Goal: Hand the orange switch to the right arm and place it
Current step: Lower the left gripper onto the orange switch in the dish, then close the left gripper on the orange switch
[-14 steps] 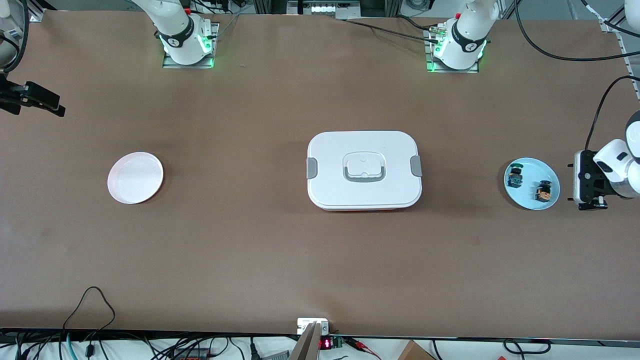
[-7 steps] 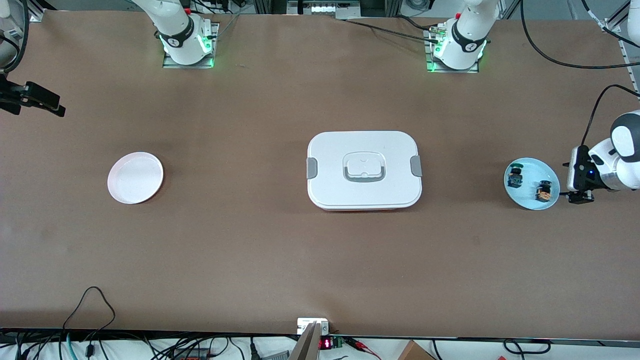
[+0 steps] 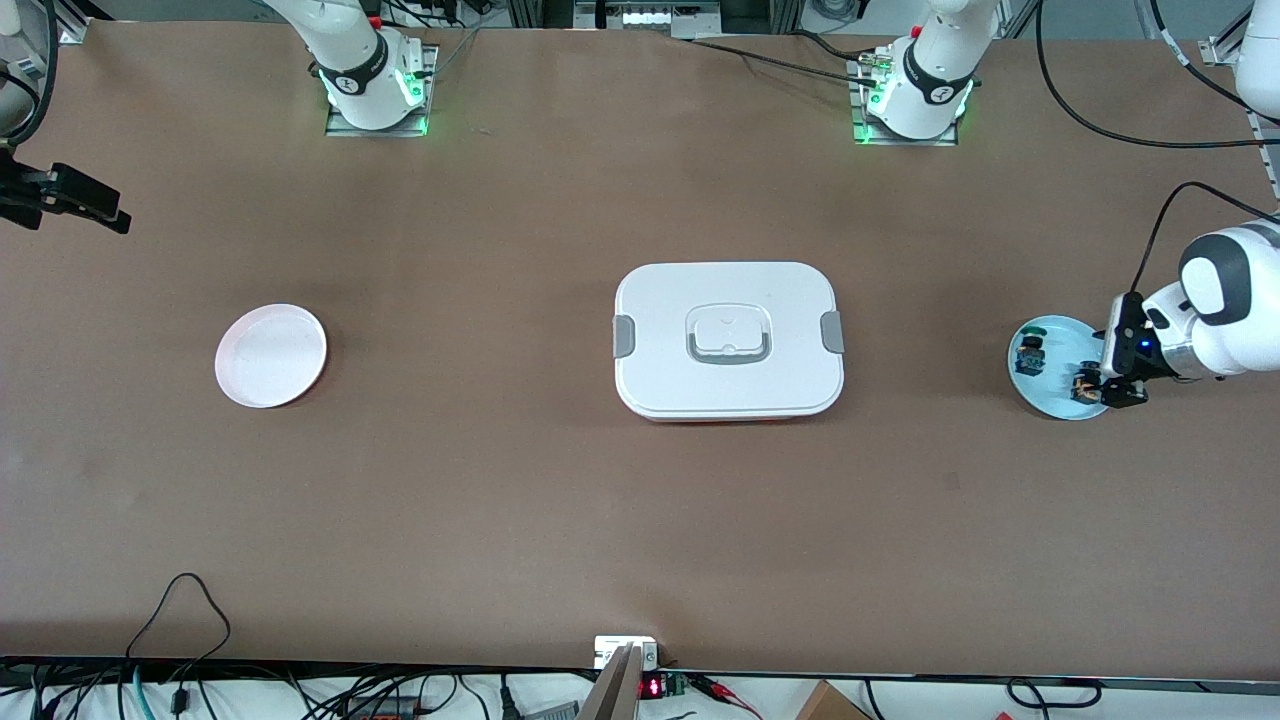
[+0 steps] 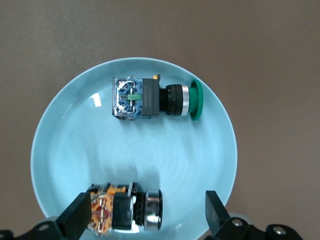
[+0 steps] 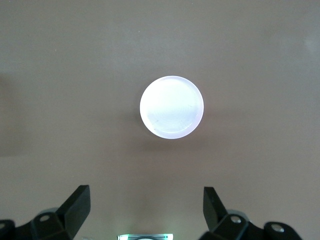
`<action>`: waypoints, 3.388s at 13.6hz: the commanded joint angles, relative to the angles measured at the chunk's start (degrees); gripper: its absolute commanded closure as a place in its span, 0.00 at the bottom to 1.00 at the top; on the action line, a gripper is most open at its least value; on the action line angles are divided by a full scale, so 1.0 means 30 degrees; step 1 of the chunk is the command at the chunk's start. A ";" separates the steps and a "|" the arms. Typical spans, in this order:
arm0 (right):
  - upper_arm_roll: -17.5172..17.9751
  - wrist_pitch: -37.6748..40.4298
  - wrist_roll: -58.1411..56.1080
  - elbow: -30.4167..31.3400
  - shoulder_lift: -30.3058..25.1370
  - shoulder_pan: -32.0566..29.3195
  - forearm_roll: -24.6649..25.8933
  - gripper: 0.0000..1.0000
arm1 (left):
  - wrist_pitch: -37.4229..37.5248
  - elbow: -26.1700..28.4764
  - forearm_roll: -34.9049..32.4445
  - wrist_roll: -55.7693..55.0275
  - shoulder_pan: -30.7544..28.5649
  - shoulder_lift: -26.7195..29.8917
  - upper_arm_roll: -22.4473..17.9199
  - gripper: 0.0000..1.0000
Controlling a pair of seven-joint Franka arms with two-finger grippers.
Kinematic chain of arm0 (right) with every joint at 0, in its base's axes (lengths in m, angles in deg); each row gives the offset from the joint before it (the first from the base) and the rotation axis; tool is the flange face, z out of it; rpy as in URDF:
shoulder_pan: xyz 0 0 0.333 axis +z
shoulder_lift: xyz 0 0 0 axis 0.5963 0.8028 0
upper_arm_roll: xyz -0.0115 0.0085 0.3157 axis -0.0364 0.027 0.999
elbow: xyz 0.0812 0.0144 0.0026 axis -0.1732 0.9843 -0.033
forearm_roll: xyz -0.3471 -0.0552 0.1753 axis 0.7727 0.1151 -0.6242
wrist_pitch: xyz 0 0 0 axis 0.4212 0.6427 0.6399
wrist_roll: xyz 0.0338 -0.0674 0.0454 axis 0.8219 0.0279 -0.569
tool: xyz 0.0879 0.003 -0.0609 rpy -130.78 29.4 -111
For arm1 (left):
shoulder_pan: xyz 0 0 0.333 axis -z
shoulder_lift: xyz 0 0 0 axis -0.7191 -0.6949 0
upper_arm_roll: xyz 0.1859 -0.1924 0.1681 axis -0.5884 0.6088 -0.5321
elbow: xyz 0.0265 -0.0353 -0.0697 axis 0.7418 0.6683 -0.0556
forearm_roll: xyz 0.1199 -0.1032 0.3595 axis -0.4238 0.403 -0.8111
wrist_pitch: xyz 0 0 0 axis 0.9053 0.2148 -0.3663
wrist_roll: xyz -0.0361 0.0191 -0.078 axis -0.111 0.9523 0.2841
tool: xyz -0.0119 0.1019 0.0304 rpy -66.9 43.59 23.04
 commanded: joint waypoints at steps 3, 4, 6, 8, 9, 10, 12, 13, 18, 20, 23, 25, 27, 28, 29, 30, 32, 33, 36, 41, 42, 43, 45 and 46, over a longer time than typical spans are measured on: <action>0.0002 0.0066 0.0016 -0.0212 0.0017 0.0033 -0.0001 0.00 | -0.1236 0.0179 0.1084 0.1865 -0.0422 -0.0682 0.0191 0.00; 0.0002 0.0066 0.0016 -0.0212 0.0017 0.0033 -0.0001 0.00 | -0.1266 0.0120 0.1084 0.1894 -0.0423 -0.0683 0.0191 0.00; 0.0002 0.0066 0.0016 -0.0212 0.0017 0.0033 -0.0001 0.00 | -0.1237 0.0003 0.1084 0.2127 -0.0423 -0.0654 0.0220 0.00; 0.0002 0.0066 0.0016 -0.0212 0.0017 0.0033 -0.0002 0.00 | -0.1179 -0.0056 0.1084 0.2158 -0.0423 -0.0654 0.0220 0.00; 0.0002 0.0066 0.0016 -0.0212 0.0017 0.0033 -0.0001 0.00 | -0.1178 -0.0114 0.1084 0.2158 -0.0423 -0.0654 0.0394 0.00; 0.0002 0.0066 0.0016 -0.0212 0.0017 0.0033 -0.0001 0.00 | -0.1149 -0.0230 0.1084 0.2158 -0.0423 -0.0654 0.0483 0.00; 0.0002 0.0066 0.0016 -0.0212 0.0017 0.0033 -0.0031 0.00 | -0.1120 -0.0523 0.1084 0.2100 -0.0394 -0.0654 0.0513 0.00; 0.0002 0.0066 0.0016 -0.0212 0.0017 0.0033 -0.0031 0.00 | -0.1033 -0.0728 0.1084 0.2012 -0.0394 -0.0654 0.0513 0.00; 0.0002 0.0066 0.0016 -0.0212 0.0017 0.0033 -0.0031 0.00 | -0.0856 -0.0847 0.1782 0.1837 -0.0482 -0.0654 0.0513 0.00; 0.0002 0.0066 0.0016 -0.0212 0.0017 0.0033 -0.0031 0.00 | -0.0798 -0.0847 0.2896 -0.0985 -0.0773 -0.0625 0.0455 0.00; 0.0002 0.0066 -0.0013 -0.0212 0.0017 0.0033 -0.0031 0.00 | -0.0094 -0.0876 0.2754 -0.5336 -0.0600 -0.0448 0.0396 0.00; 0.0002 0.0066 -0.0042 -0.0212 0.0017 0.0033 -0.0031 0.00 | -0.0240 -0.0847 0.2725 -0.5868 -0.0541 -0.0594 0.0366 0.00; 0.0002 0.0066 -0.0013 -0.0212 0.0017 0.0033 -0.0031 0.00 | -0.0270 -0.0847 0.2434 -0.5898 -0.0365 -0.0624 0.0366 0.00; 0.0002 0.0066 -0.0013 -0.0212 0.0017 0.0033 -0.0031 0.00 | -0.0299 -0.0847 0.2287 -0.5957 -0.0336 -0.0653 0.0395 0.00; 0.0002 0.0066 -0.0013 -0.0212 0.0017 0.0033 -0.0031 0.00 | -0.0502 -0.0847 0.2285 -0.5957 -0.0306 -0.0654 0.0396 0.00; 0.0002 0.0066 -0.0042 -0.0212 0.0017 0.0033 -0.0031 0.00 | -0.0678 -0.0847 0.2256 -0.5928 -0.0248 -0.0770 0.0396 0.00; 0.0002 0.0066 -0.0013 -0.0212 0.0017 0.0033 -0.0031 0.00 | -0.0681 -0.0876 0.2111 -0.5928 -0.0189 -0.0800 0.0396 0.00; 0.0002 0.0066 -0.0042 -0.0212 0.0017 0.0033 -0.0031 0.00 | -0.0680 -0.0876 0.2023 -0.5928 -0.0218 -0.0800 0.0396 0.00; 0.0002 0.0066 -0.0013 -0.0212 0.0017 0.0033 -0.0031 0.00 | -0.0680 -0.1167 0.1992 -0.5782 -0.0218 -0.1032 0.0396 0.00; 0.0002 0.0066 -0.0013 -0.0212 0.0017 0.0033 -0.0031 0.00 | -0.0680 -0.1843 0.1963 -0.5635 -0.0277 -0.1825 0.0337 0.00; 0.0002 0.0066 -0.0013 -0.0212 0.0017 0.0033 -0.0031 0.00 | -0.0680 -0.1843 0.1963 -0.5635 -0.0277 -0.1854 0.0308 0.00; 0.0002 0.0066 -0.0042 -0.0212 0.0017 0.0033 -0.0031 0.00 | -0.0680 -0.1843 0.1963 -0.5635 -0.0277 -0.1826 0.0308 0.00; 0.0002 0.0066 -0.0013 -0.0212 0.0017 0.0033 -0.0031 0.00 | -0.0680 -0.1843 0.1963 -0.5635 -0.0277 -0.1855 0.0308 0.00; 0.0002 0.0066 -0.0042 -0.0212 0.0017 0.0033 -0.0031 0.00 | -0.0680 -0.1843 0.1963 -0.5635 -0.0306 -0.1855 0.0308 0.00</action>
